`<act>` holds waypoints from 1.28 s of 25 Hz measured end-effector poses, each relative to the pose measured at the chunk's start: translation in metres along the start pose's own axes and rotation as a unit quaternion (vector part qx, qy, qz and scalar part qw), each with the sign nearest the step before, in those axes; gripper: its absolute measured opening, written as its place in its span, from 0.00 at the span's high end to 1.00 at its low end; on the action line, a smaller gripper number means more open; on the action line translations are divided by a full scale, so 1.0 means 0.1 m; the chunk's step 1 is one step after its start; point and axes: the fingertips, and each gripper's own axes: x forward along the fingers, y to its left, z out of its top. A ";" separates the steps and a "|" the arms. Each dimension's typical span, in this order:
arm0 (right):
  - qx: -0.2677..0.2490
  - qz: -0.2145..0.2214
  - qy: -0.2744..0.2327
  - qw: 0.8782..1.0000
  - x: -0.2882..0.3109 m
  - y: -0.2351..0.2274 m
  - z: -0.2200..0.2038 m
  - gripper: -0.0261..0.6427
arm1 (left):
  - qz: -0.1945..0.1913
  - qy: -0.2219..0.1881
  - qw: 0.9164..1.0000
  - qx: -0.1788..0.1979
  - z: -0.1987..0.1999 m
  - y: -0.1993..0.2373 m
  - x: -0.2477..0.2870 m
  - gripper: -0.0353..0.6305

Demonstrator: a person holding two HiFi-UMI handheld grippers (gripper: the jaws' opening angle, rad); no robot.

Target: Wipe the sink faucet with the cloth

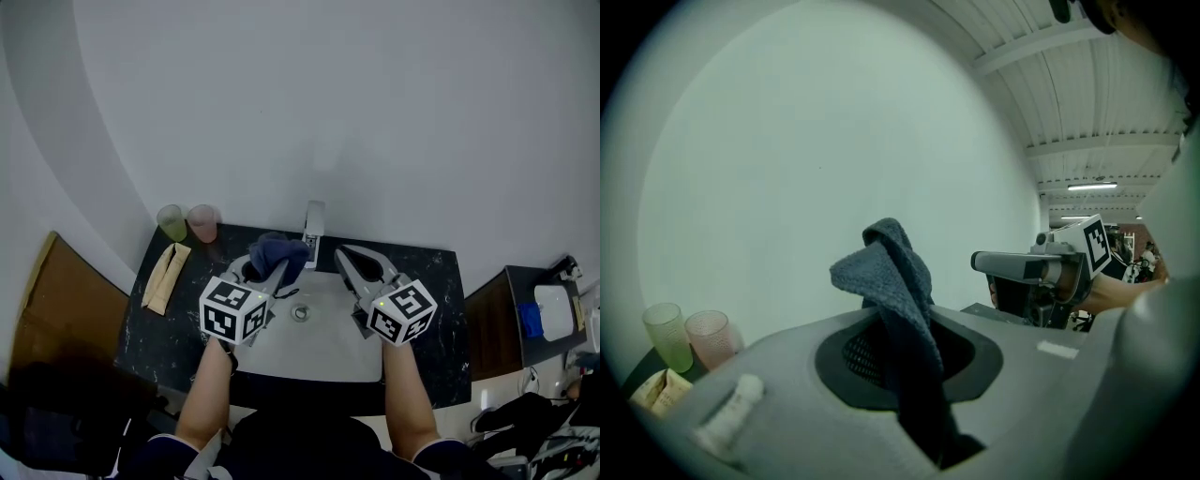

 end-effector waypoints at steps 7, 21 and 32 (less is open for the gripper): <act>0.000 -0.007 -0.001 1.000 0.01 0.00 0.02 0.95 | 0.002 -0.007 1.000 0.003 0.06 -0.01 -0.02 0.86; -0.002 -0.008 -0.002 1.000 0.00 -0.01 0.05 0.95 | -0.002 -0.019 1.000 0.004 0.13 -0.07 0.00 0.86; -0.002 -0.009 -0.001 1.000 -0.01 0.00 0.07 0.95 | -0.007 -0.022 1.000 0.003 0.16 -0.11 -0.03 0.86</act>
